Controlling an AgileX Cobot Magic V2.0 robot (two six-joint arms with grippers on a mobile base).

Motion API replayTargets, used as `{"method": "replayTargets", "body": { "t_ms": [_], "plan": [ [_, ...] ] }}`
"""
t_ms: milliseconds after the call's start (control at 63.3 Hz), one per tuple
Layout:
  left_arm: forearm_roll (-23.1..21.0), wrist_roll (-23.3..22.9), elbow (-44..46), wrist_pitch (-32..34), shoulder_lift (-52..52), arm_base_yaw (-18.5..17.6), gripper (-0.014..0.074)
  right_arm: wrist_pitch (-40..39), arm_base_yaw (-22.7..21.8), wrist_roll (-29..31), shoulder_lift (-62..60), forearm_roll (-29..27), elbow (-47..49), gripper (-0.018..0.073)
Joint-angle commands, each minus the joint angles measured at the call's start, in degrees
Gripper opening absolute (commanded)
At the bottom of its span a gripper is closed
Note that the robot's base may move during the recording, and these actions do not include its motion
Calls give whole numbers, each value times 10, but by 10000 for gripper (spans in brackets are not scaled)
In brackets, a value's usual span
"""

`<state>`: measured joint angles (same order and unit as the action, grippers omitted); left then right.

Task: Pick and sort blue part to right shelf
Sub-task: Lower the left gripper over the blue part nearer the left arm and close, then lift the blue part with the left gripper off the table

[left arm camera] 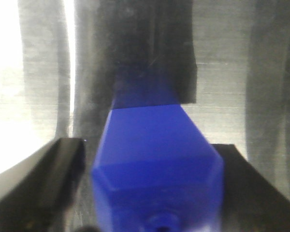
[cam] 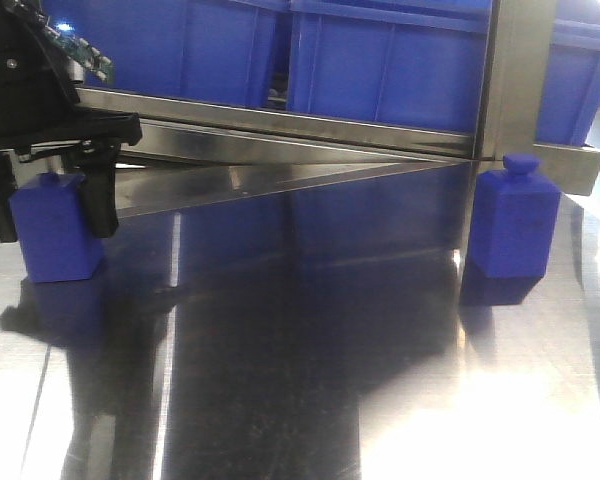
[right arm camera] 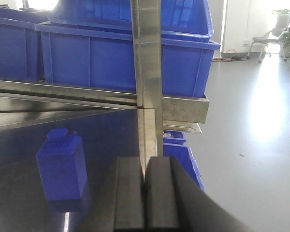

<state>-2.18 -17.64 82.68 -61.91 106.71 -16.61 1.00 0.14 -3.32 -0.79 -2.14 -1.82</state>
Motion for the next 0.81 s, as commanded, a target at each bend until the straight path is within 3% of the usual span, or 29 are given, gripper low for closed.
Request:
{"method": "replayTargets", "body": {
  "t_ms": [0,126,379,537,695,790],
  "plan": [
    [-6,-6,17,-3,-28,-3,406,-52,-4,6,-10,3,13,35],
    [-6,-6,18,-4,-28,-3,337,-52,-4,6,-10,3,13,35],
    [-6,6,21,-8,-52,-4,335,-52,-4,6,-10,3,13,35],
    [6,81,17,39,-122,-25,335,-54,-4,6,-10,3,13,35],
    [73,82,-29,114,-233,-55,335,-56,-4,5,-10,2,13,35],
    [75,82,-76,173,-301,-57,335,-60,-4,5,-10,-9,13,35]
  ]
}}
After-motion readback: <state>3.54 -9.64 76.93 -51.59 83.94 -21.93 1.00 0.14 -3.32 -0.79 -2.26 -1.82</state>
